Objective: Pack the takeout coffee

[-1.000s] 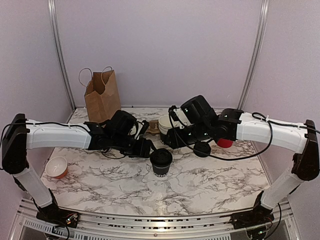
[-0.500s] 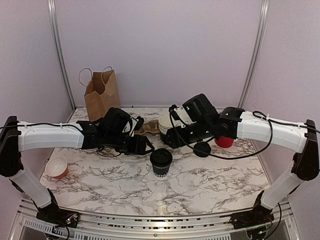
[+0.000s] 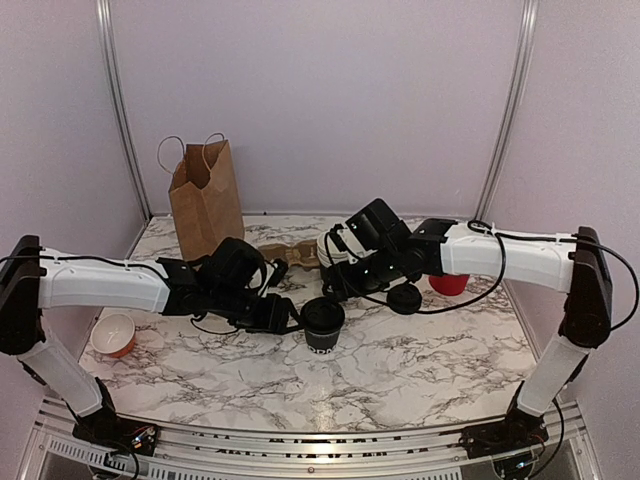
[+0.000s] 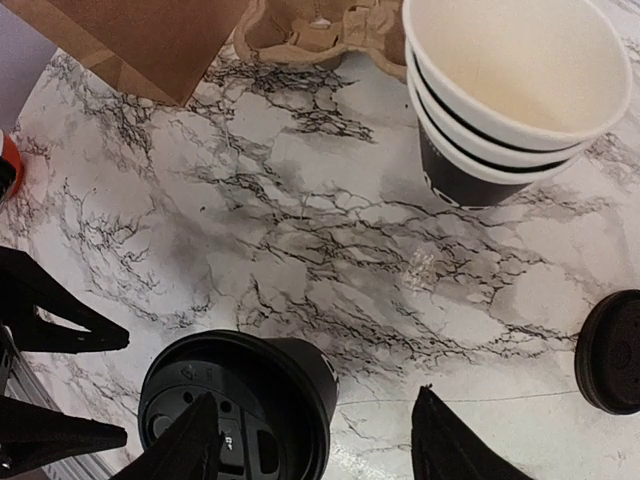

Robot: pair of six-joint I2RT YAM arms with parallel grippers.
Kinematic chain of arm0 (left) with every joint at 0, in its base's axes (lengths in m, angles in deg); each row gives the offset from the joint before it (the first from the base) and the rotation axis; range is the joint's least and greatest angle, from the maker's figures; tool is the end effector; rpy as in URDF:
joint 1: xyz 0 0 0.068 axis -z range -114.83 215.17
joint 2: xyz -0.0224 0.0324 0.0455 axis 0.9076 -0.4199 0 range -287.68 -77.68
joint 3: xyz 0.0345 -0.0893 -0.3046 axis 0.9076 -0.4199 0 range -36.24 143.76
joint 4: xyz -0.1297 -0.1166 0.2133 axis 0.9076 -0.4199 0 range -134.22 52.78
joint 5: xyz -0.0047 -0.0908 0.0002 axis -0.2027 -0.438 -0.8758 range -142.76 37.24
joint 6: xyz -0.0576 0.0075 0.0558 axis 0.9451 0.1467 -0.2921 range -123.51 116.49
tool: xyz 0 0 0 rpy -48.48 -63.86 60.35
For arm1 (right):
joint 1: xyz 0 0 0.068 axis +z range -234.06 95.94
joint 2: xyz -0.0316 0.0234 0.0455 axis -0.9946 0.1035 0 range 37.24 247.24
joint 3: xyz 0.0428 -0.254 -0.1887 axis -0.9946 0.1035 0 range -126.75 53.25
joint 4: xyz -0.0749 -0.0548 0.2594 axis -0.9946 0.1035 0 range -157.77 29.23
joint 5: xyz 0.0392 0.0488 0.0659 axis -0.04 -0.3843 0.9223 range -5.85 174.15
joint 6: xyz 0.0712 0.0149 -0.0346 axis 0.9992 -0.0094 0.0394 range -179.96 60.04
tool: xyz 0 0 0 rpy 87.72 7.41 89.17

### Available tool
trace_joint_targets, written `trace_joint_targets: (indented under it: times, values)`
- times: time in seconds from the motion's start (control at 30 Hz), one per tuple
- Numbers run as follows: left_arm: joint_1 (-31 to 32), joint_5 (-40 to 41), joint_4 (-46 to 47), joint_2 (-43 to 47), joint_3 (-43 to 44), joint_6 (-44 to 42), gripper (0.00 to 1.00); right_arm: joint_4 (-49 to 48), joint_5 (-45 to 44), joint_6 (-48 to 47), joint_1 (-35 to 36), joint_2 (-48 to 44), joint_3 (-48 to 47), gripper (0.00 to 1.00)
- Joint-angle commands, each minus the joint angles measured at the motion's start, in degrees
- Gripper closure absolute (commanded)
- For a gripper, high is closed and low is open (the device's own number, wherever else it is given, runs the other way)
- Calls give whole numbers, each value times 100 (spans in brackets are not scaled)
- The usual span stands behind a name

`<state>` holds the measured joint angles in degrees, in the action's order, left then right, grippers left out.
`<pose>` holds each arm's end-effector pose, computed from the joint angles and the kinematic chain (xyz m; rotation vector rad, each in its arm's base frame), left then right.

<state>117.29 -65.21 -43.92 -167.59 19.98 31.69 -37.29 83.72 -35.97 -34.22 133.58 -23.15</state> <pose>0.2199 -0.3070 0.2391 0.4879 2.4323 -0.9862 0.2654 0.3135 0.2805 -0.5630 2.4686 0.5399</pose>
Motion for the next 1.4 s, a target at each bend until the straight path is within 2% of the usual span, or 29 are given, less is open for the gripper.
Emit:
trace_joint_targets:
  times: [0.0,0.6,1.37]
  values:
    - [112,-65,47,149,-129,113,40,-155,63,53,-27,219,-419,37]
    - [235,-116,178,-153,30,86,40,53,-127,27,-23,762,-774,37]
    - [-73,-190,-5,-467,451,-188,40,360,-325,207,-26,243,-397,37]
